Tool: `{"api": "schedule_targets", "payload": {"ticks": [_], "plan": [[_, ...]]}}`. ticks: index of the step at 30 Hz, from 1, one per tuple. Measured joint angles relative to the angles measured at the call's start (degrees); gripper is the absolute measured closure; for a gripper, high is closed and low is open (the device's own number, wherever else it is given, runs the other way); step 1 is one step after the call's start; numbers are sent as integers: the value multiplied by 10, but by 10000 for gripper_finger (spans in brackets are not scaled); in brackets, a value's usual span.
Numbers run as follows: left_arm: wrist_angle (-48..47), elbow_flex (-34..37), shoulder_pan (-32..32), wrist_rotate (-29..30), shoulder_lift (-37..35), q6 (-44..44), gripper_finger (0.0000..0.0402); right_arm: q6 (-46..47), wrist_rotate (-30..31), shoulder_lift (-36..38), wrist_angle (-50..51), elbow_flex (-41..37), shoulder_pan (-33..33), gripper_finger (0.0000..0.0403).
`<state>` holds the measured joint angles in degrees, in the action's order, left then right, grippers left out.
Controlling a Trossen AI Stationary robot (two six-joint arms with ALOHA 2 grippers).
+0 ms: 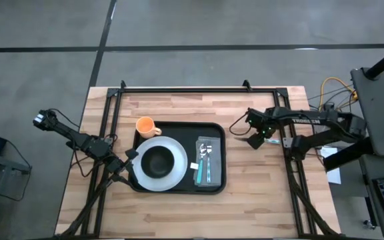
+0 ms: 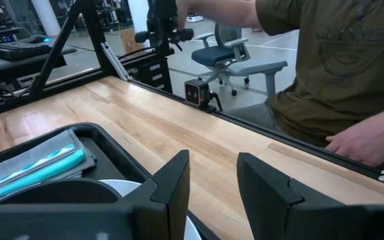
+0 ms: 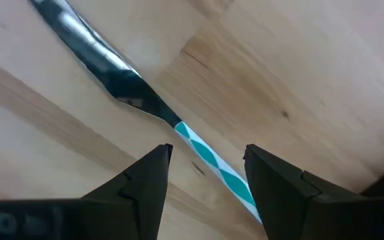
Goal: Set up tray
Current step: Put the blue patterned table knife on the right side of the blue patterned fork
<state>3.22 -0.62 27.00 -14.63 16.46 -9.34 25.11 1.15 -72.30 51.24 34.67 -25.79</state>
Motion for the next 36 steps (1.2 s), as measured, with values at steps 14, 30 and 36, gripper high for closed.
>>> {"api": "schedule_targets", "payload": {"ticks": [14, 30, 36], "plan": [[0, 0, 0, 0, 0, 0, 295, -23, -27, -133, -31, 4, -2, 256], [0, 0, 0, 0, 0, 0, 295, 43, -24, -79, -47, 7, 5, 388], [0, 0, 0, 0, 0, 0, 295, 122, -25, -78, -42, 7, 25, 389]]}}
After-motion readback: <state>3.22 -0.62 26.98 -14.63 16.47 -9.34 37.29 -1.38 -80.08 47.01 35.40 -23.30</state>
